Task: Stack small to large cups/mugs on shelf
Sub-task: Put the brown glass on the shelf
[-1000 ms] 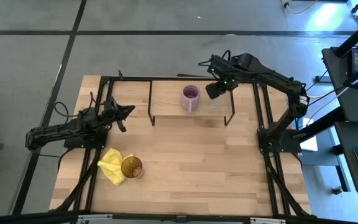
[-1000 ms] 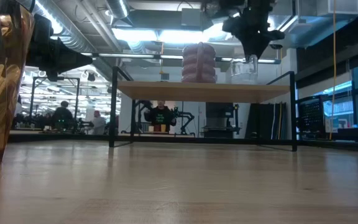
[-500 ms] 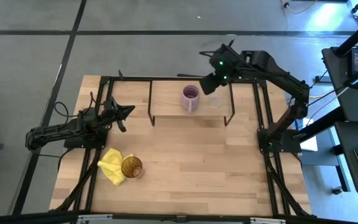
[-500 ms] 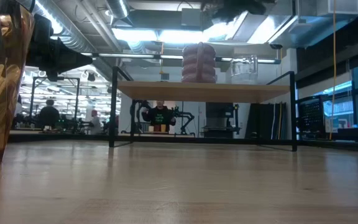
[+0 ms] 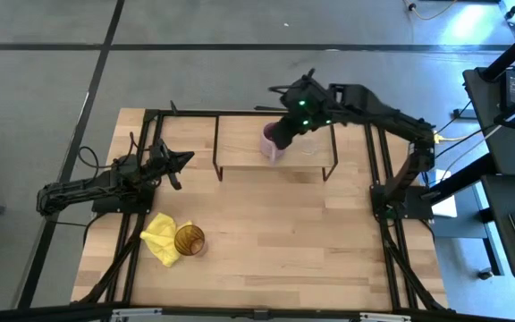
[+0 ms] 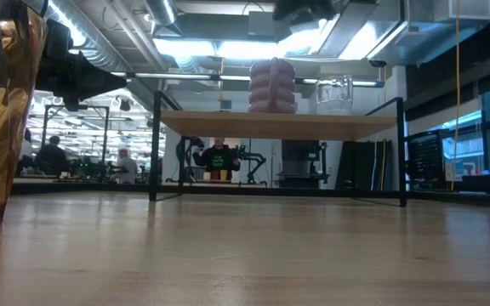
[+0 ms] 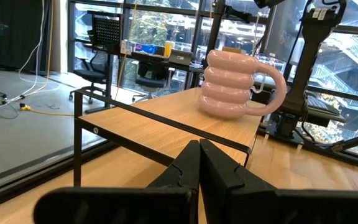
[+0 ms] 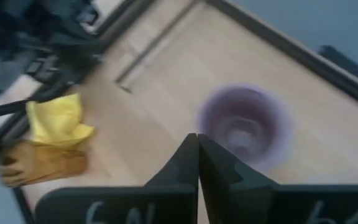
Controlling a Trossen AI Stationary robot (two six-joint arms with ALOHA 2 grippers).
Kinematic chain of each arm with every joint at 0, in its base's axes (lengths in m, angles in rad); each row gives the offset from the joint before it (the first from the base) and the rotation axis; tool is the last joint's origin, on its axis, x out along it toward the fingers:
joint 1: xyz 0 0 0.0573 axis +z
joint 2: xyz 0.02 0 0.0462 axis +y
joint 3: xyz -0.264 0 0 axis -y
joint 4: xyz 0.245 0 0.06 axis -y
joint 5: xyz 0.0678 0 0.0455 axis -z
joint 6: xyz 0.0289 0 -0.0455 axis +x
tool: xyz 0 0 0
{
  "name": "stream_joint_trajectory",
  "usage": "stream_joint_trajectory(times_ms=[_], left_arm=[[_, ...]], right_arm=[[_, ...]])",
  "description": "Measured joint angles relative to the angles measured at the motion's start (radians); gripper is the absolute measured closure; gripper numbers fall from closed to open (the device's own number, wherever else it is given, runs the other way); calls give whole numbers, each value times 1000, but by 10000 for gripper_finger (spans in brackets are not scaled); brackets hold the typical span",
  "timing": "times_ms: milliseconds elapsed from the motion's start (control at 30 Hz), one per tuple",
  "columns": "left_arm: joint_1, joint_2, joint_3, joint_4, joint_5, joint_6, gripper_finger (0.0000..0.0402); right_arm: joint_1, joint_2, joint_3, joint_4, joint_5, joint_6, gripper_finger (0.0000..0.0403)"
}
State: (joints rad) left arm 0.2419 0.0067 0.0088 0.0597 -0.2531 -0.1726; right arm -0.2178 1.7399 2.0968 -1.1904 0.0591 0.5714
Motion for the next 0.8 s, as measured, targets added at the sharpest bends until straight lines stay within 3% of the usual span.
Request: stream_joint_trajectory(times_ms=[433, 633, 800], left_arm=[[0, 0, 0, 0, 0, 0, 401], [0, 0, 0, 0, 0, 0, 401], [0, 0, 0, 0, 0, 0, 401]], right_arm=[[71, 46, 0, 320, -110, -101, 389], [95, 43, 14, 559, -409, -138, 387], [156, 42, 15, 733, -599, -125, 381]])
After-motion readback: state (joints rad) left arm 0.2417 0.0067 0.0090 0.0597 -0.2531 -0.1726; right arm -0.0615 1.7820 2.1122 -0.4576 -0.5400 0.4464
